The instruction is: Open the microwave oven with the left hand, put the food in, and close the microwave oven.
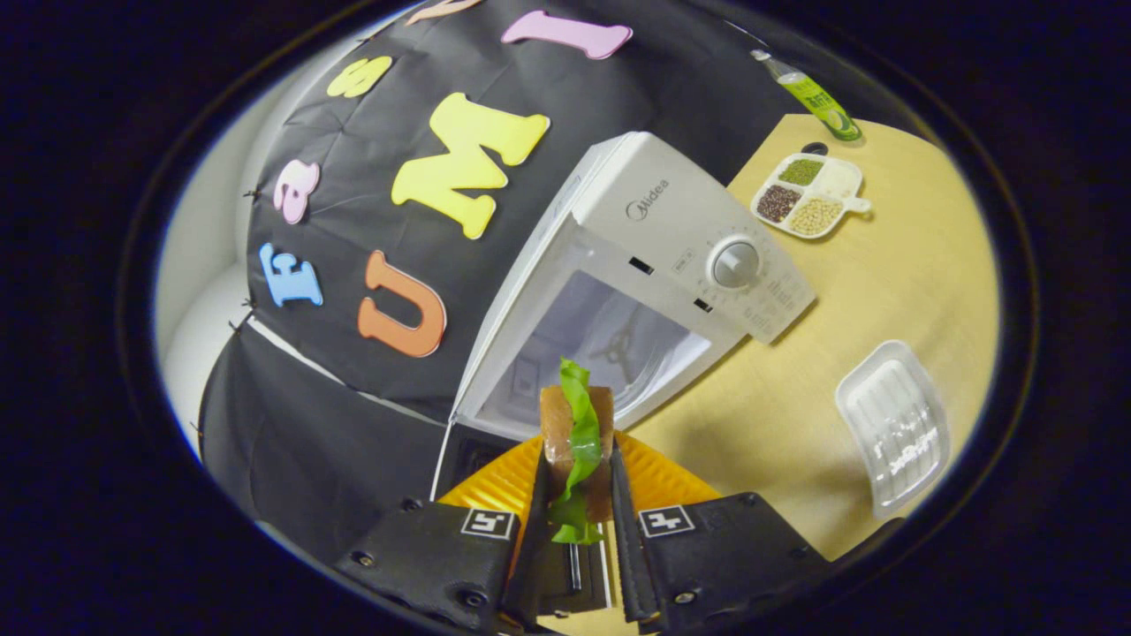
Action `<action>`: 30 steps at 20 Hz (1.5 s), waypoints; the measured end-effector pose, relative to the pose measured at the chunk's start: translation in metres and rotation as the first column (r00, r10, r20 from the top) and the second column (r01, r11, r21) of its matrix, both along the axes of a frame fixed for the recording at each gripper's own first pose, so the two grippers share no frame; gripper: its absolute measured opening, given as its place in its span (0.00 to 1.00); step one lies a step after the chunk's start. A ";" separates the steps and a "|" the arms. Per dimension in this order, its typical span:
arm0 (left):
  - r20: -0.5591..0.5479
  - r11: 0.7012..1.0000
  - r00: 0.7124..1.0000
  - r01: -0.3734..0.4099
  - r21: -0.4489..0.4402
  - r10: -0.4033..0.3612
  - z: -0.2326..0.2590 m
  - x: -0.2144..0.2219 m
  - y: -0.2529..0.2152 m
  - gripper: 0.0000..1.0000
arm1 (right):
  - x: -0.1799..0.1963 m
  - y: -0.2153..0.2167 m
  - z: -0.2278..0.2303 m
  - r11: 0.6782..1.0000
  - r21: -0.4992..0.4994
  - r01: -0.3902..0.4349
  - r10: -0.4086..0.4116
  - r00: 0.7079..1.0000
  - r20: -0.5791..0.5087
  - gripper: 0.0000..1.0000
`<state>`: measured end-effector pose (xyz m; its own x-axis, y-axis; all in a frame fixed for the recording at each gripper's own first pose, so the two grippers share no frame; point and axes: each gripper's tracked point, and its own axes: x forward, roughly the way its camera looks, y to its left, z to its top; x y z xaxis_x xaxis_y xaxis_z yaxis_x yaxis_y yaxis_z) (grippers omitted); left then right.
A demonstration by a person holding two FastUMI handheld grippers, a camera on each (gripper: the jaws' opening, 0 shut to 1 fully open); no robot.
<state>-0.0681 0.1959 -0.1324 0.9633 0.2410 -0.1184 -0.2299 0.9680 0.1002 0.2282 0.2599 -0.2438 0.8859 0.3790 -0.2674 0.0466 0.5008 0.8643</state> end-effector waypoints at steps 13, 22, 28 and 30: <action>-0.035 0.999 0.999 -0.039 0.016 0.039 -0.021 0.017 0.052 0.97 | 0.120 0.055 -0.042 0.957 0.103 0.272 -0.277 0.960 0.042 0.37; -0.024 0.999 0.999 -0.042 -0.006 0.041 -0.027 0.038 0.065 0.97 | 0.162 0.053 -0.065 0.945 -0.031 0.327 -0.323 0.943 0.083 0.42; -0.026 0.999 0.999 -0.030 0.014 0.030 -0.030 0.042 0.059 0.96 | 0.157 0.023 -0.067 0.865 -0.341 0.367 -0.327 0.930 0.170 0.65; -0.031 0.999 0.999 -0.031 0.020 0.032 -0.032 0.044 0.056 0.96 | 0.156 0.010 -0.058 0.832 -0.399 0.386 -0.328 0.921 0.209 0.67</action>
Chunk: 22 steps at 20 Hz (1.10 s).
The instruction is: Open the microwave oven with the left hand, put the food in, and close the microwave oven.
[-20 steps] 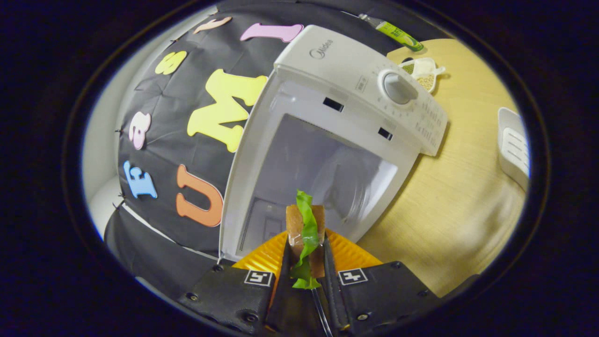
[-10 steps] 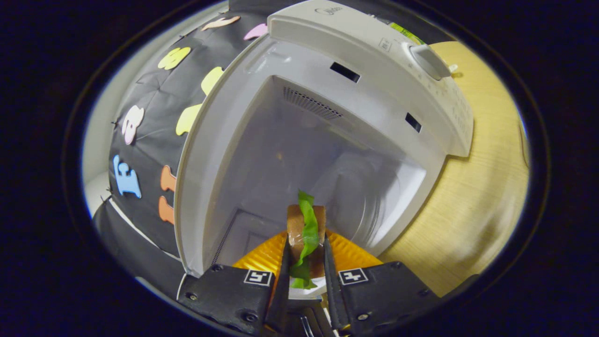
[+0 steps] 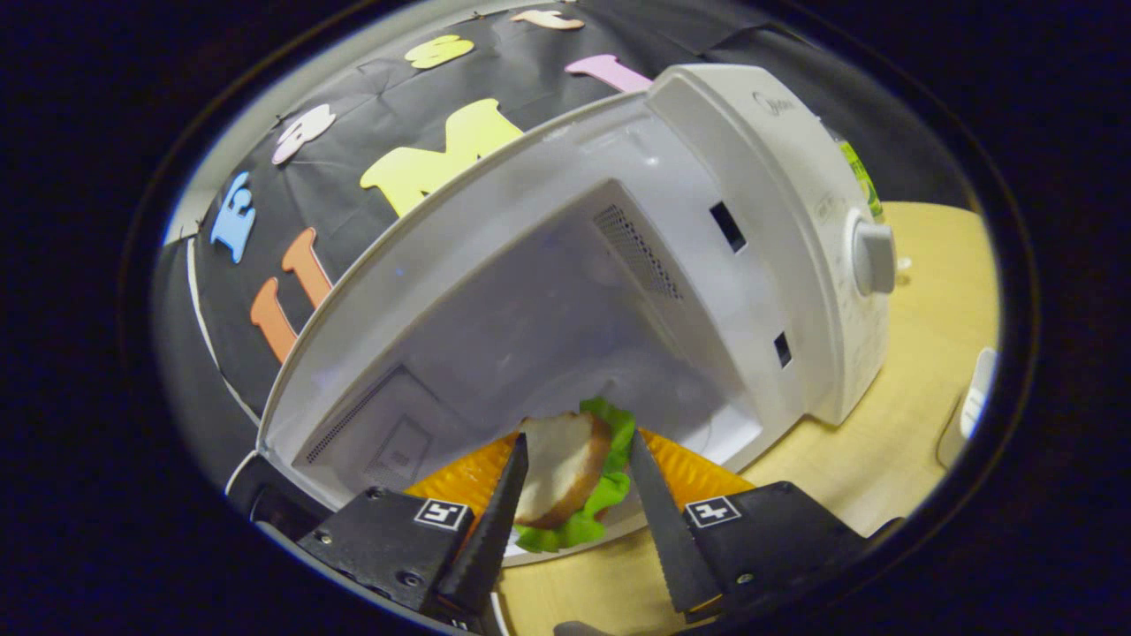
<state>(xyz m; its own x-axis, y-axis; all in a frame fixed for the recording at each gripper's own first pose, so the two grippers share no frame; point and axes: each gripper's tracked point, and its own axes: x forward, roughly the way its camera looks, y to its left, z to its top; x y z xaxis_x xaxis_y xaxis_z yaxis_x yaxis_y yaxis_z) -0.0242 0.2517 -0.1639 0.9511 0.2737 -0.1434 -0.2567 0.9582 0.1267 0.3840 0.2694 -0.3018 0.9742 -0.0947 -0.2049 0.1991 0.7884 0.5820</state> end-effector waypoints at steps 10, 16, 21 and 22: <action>0.045 1.000 0.999 0.021 0.012 -0.022 0.023 -0.003 -0.013 0.97 | -0.057 -0.029 0.059 0.964 -0.259 -0.063 0.077 0.996 0.044 1.00; 0.065 0.997 0.995 0.078 -0.010 -0.078 0.042 -0.006 -0.042 0.96 | -0.126 -0.096 0.126 0.896 -0.436 -0.082 0.118 0.992 0.055 0.91; 0.117 0.988 0.982 0.153 -0.028 -0.149 0.064 0.008 -0.080 0.97 | -0.196 -0.171 0.173 0.811 -0.578 -0.091 0.130 0.991 0.025 1.00; 0.125 0.986 0.979 0.167 -0.025 -0.163 0.067 0.010 -0.088 0.97 | -0.213 -0.186 0.182 0.786 -0.612 -0.088 0.131 0.991 0.025 1.00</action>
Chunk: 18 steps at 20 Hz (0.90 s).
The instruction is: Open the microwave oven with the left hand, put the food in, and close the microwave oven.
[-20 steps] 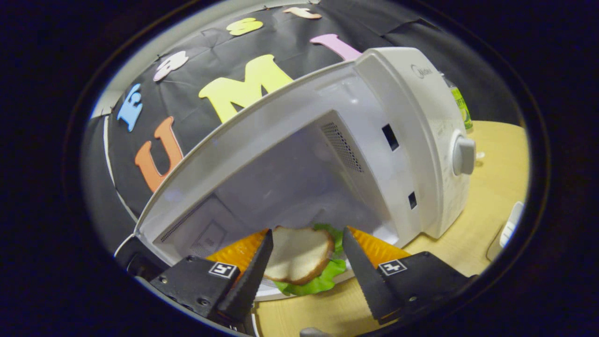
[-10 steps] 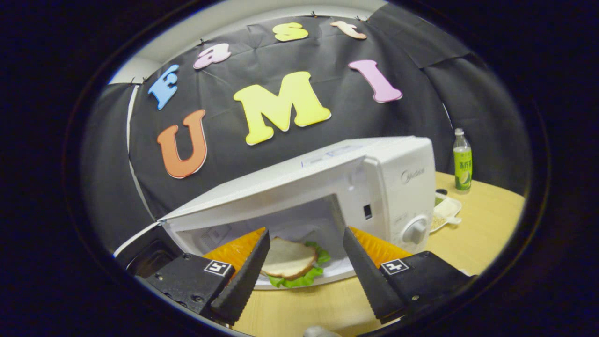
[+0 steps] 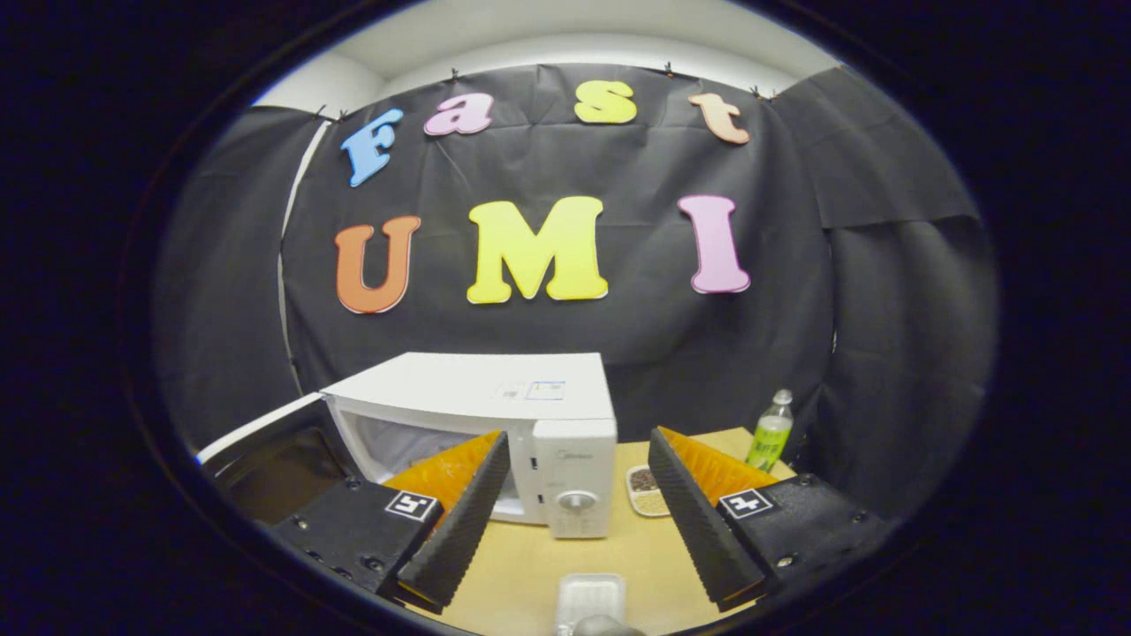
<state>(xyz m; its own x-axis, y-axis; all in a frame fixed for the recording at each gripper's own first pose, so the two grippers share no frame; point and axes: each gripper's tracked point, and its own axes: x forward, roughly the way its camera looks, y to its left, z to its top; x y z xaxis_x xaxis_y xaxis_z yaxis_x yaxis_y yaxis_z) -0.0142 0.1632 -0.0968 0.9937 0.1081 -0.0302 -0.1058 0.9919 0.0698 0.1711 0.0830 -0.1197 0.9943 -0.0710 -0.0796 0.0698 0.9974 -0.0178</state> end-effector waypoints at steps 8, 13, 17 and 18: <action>0.024 0.993 0.993 0.119 0.016 -0.119 0.006 0.012 -0.035 0.70 | -0.096 -0.066 0.020 0.996 -0.081 0.028 -0.033 0.998 -0.058 0.92; 0.014 0.990 0.990 0.141 0.025 -0.142 -0.003 0.018 -0.026 0.16 | -0.121 -0.076 0.037 0.997 -0.051 0.058 -0.060 0.997 -0.043 1.00; 0.016 0.995 0.995 0.095 0.008 -0.095 -0.016 0.025 0.002 0.00 | -0.126 -0.080 0.048 0.997 -0.045 0.065 -0.067 0.997 -0.038 0.92; 0.014 0.994 0.994 0.113 -0.004 -0.113 -0.024 0.025 0.005 0.00 | -0.128 -0.078 0.049 0.997 -0.041 0.066 -0.067 0.997 -0.039 0.92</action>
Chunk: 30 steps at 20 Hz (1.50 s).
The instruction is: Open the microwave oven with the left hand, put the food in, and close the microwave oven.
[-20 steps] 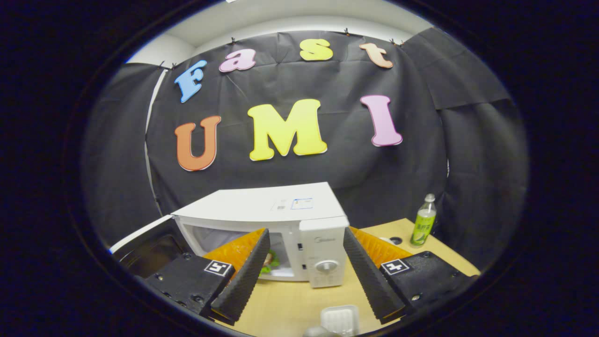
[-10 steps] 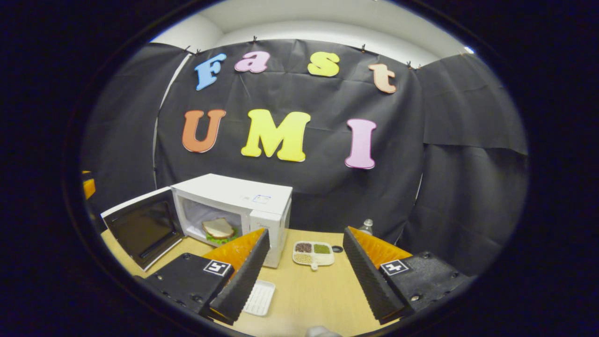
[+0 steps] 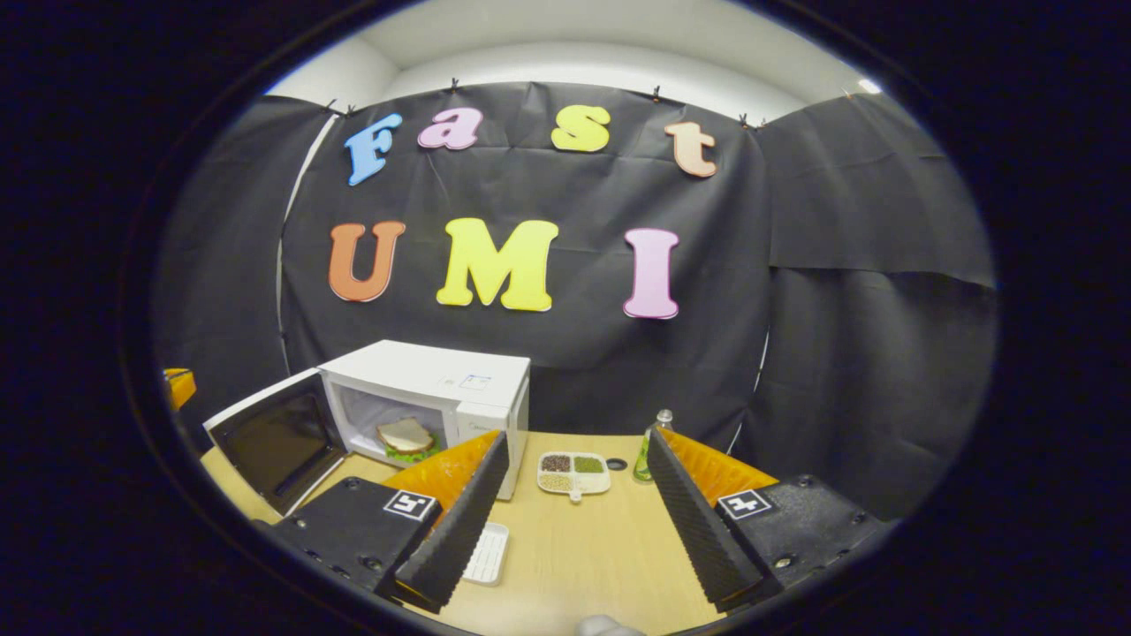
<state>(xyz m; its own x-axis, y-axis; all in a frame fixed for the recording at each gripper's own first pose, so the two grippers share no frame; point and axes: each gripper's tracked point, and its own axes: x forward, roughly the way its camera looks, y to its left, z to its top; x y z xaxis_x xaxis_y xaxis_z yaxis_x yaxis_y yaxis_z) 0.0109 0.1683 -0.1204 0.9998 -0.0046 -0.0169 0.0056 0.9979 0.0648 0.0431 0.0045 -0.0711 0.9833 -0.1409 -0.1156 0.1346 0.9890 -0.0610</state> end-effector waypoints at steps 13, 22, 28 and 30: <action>-0.159 0.998 0.985 -0.061 -0.005 0.060 -0.121 0.020 0.074 0.00 | -0.007 0.022 0.000 0.999 0.047 0.000 0.003 0.998 -0.057 0.92; -0.147 1.000 0.989 0.006 -0.013 -0.008 -0.121 0.028 0.028 0.00 | -0.005 0.021 0.012 0.997 0.070 -0.027 0.032 0.997 -0.065 0.92; -0.134 0.996 0.987 0.088 -0.026 -0.091 -0.118 0.033 -0.033 0.00 | -0.010 0.013 0.020 0.995 0.081 -0.050 0.055 0.997 -0.062 0.92; -0.132 0.993 0.984 0.118 -0.031 -0.121 -0.115 0.038 -0.055 0.00 | -0.010 0.009 0.021 0.995 0.082 -0.054 0.059 0.996 -0.065 0.92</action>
